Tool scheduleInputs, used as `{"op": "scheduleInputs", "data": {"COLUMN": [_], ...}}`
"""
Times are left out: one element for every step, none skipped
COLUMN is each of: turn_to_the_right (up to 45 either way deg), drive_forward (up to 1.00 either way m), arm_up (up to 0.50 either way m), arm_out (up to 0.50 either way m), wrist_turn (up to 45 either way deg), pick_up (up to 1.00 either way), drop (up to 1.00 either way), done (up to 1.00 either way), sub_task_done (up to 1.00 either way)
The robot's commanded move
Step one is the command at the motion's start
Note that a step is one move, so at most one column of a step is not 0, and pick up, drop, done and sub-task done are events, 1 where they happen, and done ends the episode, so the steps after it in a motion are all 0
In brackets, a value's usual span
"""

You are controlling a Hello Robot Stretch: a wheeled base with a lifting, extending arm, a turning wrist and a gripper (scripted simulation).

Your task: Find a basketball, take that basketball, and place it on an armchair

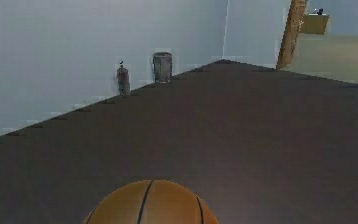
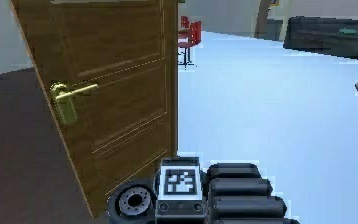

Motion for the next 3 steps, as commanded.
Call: {"op": "scheduleInputs", "data": {"turn_to_the_right": [30.0,0.0,6.0], "drive_forward": [0.00,1.00,0.00], "arm_up": [0.00,0.00,0.00], "arm_out": [0.00,0.00,0.00], "wrist_turn": [0.0,0.0,0.0], "pick_up": [0.00,0.00,0.00], "drop": [0.00,0.00,0.00], "done": [0.00,0.00,0.00], "sub_task_done": [0.00,0.00,0.00]}}
